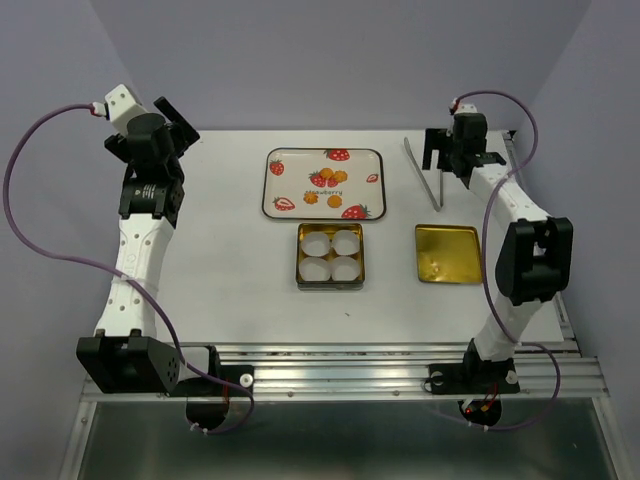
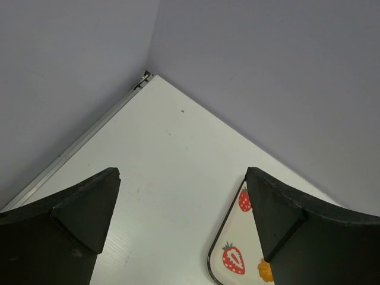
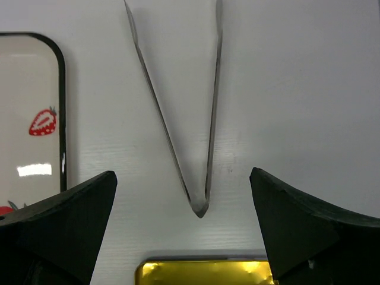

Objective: Pack the cookies

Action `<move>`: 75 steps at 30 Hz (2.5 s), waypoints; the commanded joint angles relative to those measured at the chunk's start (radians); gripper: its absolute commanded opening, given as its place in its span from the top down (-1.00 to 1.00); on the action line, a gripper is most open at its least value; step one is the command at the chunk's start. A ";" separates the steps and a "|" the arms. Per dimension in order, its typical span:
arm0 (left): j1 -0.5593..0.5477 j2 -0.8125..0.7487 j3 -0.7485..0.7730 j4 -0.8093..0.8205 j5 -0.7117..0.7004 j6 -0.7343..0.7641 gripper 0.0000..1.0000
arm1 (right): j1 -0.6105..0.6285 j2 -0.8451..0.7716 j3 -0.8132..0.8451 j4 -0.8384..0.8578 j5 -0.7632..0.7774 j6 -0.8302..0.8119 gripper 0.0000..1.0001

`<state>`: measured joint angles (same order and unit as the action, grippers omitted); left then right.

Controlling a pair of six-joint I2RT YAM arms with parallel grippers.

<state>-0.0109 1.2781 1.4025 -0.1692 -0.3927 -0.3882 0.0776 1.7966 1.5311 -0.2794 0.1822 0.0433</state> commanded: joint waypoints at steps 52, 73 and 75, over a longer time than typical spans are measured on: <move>0.002 0.009 -0.046 0.020 -0.129 -0.017 -0.98 | -0.075 0.483 0.189 -0.006 -0.173 -0.011 -1.00; 0.003 0.010 -0.051 0.017 -0.152 -0.014 -0.98 | -0.053 0.523 0.221 -0.084 -0.141 -0.112 -0.54; 0.003 0.010 -0.051 0.017 -0.149 -0.014 -0.98 | -0.053 0.527 0.227 -0.086 -0.107 -0.111 -0.47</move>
<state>-0.0109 1.3025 1.3411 -0.1764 -0.5129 -0.4042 0.0151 2.2696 1.7393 -0.2989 0.0086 -0.0452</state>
